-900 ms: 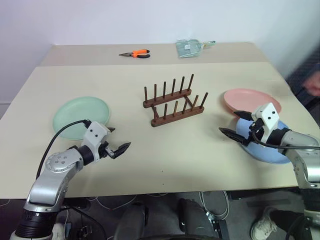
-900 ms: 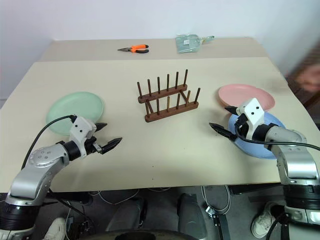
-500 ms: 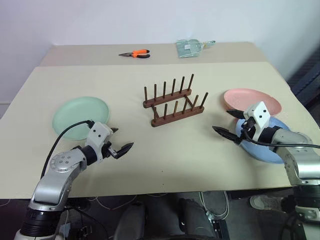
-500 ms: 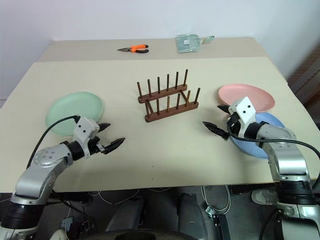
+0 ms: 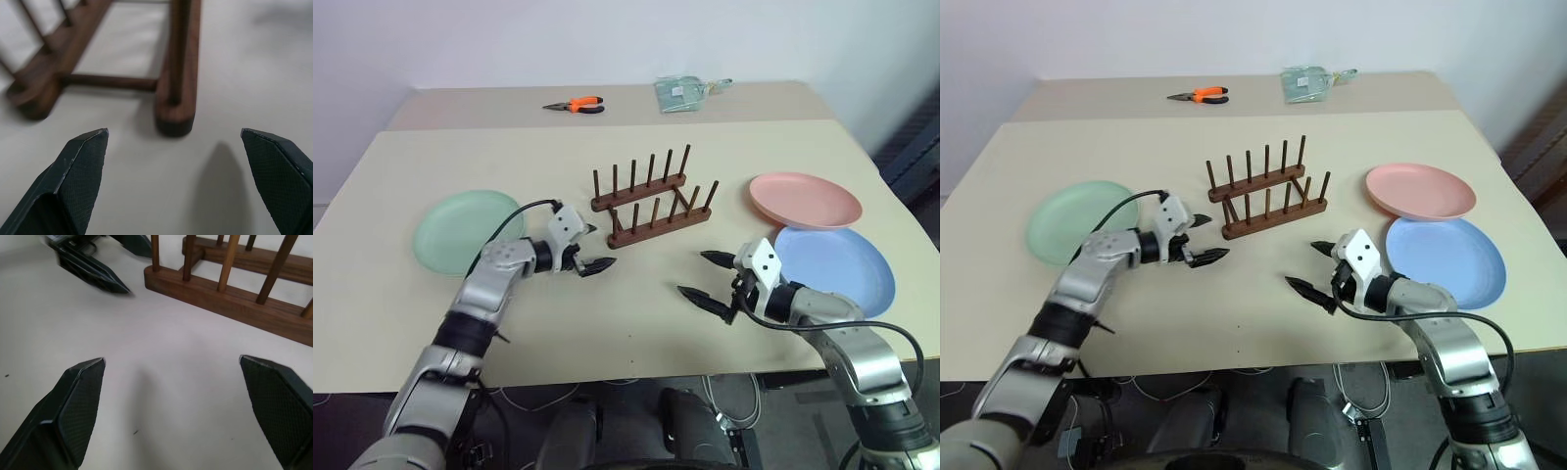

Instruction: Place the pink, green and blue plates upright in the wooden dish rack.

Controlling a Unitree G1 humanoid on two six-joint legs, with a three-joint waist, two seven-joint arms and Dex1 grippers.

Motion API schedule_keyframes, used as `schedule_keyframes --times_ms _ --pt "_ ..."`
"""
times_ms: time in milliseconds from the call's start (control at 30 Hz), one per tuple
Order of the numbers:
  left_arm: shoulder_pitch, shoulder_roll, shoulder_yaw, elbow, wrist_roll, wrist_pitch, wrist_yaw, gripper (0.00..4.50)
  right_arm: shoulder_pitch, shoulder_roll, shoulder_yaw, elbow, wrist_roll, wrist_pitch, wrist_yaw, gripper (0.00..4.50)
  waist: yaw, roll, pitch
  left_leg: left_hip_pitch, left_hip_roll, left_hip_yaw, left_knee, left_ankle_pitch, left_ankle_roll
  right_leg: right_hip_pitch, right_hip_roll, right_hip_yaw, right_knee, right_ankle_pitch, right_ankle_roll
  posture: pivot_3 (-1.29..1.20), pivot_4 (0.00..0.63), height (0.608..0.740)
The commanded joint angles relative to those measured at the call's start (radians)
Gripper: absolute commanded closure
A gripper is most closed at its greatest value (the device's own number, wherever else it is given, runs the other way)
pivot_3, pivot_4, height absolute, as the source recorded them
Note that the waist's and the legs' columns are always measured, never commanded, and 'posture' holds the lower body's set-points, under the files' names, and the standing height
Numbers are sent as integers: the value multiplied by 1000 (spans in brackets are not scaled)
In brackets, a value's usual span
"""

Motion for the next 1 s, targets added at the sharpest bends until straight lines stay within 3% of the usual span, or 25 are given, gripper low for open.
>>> schedule_keyframes --times_ms 33,67,167,367,633,800,967,1000 --pt "-71 -28 -29 119 48 -86 -32 46 33 18 7 -98 2 4 -39 30 3 0 0 0 0 0 0 0 0 0 0 0 0 0 0 0 150 740" --pt "-88 -40 -32 149 54 -103 -38 46 45 23 14 -113 -2 6 -51 30 4 -1 0 0 0 0 0 0 0 0 0 0 0 -1 1 0 150 740" --pt "-116 -62 -29 211 72 -146 -39 886 73 30 21 -141 -10 5 -81 0 9 -1 0 0 0 0 1 0 0 1 0 0 -1 -2 4 0 150 740" --pt "-128 -79 -23 227 73 -197 -68 3727 121 0 10 -173 -13 28 -87 0 10 -1 -1 0 0 -1 1 0 0 1 0 0 0 -2 4 0 150 740" --pt "-123 -46 -59 153 65 -268 -255 3734 126 -97 -71 -165 32 62 -20 0 10 -1 0 -1 -1 -1 1 0 0 1 0 0 0 -2 3 0 150 740" --pt "-158 -52 -75 256 101 -320 -288 3734 138 -117 -88 -161 32 59 -12 0 10 -1 0 -1 0 -1 1 0 0 1 0 0 0 -2 3 0 150 740" --pt "-166 -53 -54 303 110 -284 -244 1429 146 -117 -94 -166 29 59 -19 0 10 -1 0 0 0 -1 1 0 0 1 0 0 0 -2 4 0 150 740" --pt "-157 -40 -42 280 102 -241 -238 827 146 -119 -99 -166 22 64 -30 416 10 -1 0 0 0 -1 1 0 0 1 0 0 0 -2 4 0 150 740"
